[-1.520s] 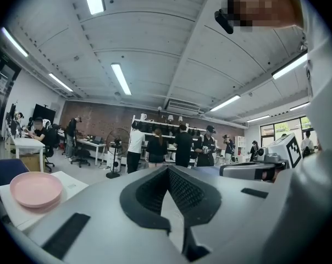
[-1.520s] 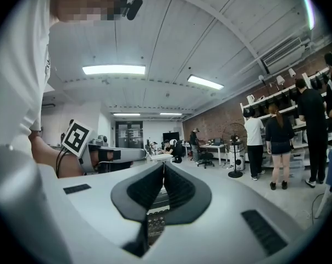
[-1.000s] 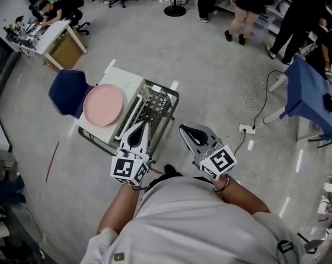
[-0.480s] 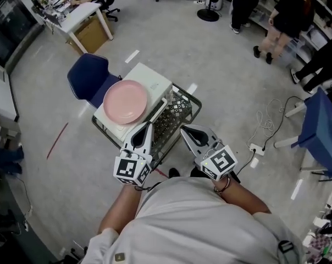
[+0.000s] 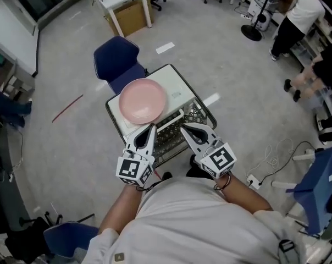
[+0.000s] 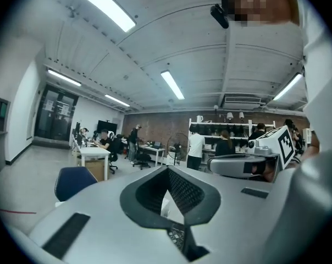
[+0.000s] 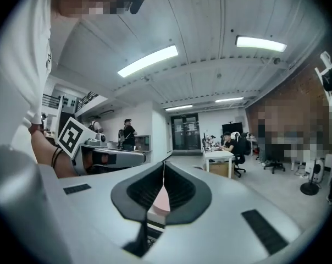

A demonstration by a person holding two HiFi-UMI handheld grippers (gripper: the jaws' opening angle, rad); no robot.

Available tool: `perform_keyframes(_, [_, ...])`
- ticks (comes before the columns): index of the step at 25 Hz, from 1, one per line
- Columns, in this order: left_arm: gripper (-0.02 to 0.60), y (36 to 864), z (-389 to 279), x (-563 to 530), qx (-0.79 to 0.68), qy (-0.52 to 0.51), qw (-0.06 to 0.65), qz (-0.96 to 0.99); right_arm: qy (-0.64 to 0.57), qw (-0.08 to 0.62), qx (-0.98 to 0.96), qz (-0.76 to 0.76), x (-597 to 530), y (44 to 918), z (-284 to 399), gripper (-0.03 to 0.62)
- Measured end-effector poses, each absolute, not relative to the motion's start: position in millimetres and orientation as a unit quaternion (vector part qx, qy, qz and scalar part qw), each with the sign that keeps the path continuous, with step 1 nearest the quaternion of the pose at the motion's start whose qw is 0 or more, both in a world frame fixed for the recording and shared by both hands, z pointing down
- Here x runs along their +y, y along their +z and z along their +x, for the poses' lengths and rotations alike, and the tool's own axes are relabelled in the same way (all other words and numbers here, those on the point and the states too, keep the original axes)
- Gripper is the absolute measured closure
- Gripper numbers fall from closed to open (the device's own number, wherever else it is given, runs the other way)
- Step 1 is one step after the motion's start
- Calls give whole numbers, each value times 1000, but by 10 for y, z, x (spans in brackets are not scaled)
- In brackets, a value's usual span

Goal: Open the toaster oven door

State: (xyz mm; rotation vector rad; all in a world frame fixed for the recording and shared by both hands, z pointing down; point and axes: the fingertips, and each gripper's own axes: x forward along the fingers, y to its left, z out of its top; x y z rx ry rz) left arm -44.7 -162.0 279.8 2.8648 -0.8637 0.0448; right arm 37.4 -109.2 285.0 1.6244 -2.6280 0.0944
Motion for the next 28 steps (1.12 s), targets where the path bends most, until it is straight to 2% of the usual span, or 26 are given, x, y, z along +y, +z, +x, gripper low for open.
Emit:
perform_keyframes(7, [565, 2922, -284, -1761, -365, 20, 79, 927, 37, 54, -900, 431, -1518, 3006, 637, 572])
perform_keyframes(16, [563, 3386, -404, -1883, -429, 54, 98, 897, 33, 128, -933, 334, -1852, 3503, 555, 568])
perform_keyframes(21, [560, 3670, -462, -1986, -441, 92, 95, 888, 49, 178, -941, 284, -1971, 3911, 516, 524])
perform_keyframes(23, [520, 3836, -510, -2050, -441, 109, 102, 885, 43, 198, -942, 267, -2025, 4079, 478, 513])
perform_keyframes(28, [472, 4247, -584, -2040, -425, 163, 100, 885, 17, 252, -939, 232, -2029, 4512, 422, 488])
